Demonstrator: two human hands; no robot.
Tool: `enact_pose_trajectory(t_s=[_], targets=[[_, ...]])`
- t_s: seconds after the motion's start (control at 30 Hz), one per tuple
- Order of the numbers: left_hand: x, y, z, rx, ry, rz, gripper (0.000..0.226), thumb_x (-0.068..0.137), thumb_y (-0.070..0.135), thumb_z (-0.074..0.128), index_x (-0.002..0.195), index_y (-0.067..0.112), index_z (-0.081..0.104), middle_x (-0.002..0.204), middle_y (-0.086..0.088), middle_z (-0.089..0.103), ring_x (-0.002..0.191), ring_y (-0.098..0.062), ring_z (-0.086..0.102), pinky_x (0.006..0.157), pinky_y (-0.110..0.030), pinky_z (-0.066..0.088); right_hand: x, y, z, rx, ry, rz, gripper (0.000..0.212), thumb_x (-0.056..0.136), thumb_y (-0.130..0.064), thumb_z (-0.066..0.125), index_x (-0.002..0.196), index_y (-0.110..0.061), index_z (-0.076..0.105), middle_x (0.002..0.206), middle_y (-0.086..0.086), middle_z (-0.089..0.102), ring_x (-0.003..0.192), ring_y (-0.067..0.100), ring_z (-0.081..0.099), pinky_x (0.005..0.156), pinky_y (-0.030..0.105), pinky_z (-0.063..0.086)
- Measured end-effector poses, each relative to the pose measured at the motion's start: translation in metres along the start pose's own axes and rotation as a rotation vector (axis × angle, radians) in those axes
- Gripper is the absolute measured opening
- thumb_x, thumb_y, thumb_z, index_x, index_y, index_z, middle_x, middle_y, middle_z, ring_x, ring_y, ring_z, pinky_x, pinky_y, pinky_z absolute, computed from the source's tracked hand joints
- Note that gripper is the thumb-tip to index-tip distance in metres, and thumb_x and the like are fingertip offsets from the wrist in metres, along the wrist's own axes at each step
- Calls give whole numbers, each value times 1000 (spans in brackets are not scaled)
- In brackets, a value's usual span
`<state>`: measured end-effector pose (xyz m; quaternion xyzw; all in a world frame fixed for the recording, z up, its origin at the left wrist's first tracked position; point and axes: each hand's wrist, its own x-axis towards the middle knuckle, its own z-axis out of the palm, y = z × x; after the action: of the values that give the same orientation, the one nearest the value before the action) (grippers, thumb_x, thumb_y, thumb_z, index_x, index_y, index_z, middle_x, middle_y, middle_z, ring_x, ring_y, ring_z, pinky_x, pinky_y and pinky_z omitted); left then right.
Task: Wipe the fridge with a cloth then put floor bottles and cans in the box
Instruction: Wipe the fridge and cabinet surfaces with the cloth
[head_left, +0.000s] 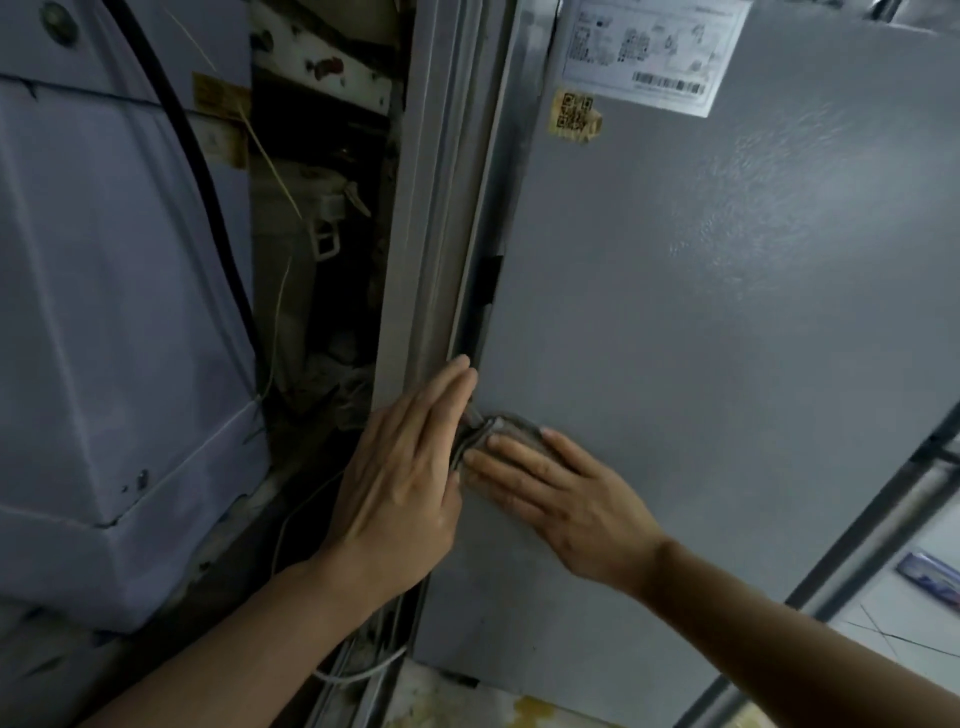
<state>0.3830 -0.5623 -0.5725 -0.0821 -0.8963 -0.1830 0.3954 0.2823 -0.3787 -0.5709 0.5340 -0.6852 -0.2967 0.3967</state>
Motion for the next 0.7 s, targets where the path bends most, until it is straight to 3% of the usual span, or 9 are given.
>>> enact_pose_trajectory(t_s=[0.1,0.17,0.3,0.47,0.57,0.63,0.7], targets=[[6,7,6,39,-3,8,91,72,0,65,147,15,15,155,0,17,139,-18,24,113,-43,26,-7,53,-18,26,186,203,56,89,-23,35,145,-18,33,152,-1,26,142,20,21,116,41,9],[13,14,17,121,-15,28,93,71,2,66,147,16,14,157,1,13,141,-18,18,113,-49,19,-12,84,-25,-16,269,337,52,95,-21,29,147,-17,30,154,2,25,144,23,18,117,41,11],[23,24,38,243,-45,12,98,70,13,72,148,19,13,157,7,2,143,-15,6,108,-51,11,-23,73,-13,66,346,477,53,94,-21,28,147,-15,29,155,4,20,144,25,15,117,42,12],[24,19,42,331,-83,-5,112,62,26,81,148,21,9,156,9,-2,143,-14,4,105,-58,22,-76,16,12,112,74,241,63,86,-27,38,146,-12,24,154,3,19,144,20,11,116,38,6],[24,21,42,365,-90,-16,118,60,31,83,148,22,5,156,8,-4,143,-15,2,105,-58,25,-93,19,6,99,16,120,63,84,-22,40,145,-12,27,152,1,22,142,18,15,115,38,8],[23,23,44,372,-85,-38,121,59,32,84,148,21,3,156,6,-3,144,-17,2,105,-57,26,-93,41,-6,118,85,183,58,87,-20,38,144,-14,31,152,1,24,141,20,19,115,38,9],[22,25,49,376,-70,-47,120,60,32,84,149,20,4,157,3,-1,144,-20,4,104,-58,27,-91,68,-16,104,204,371,53,92,-14,34,145,-14,34,154,3,23,142,24,20,116,39,10]])
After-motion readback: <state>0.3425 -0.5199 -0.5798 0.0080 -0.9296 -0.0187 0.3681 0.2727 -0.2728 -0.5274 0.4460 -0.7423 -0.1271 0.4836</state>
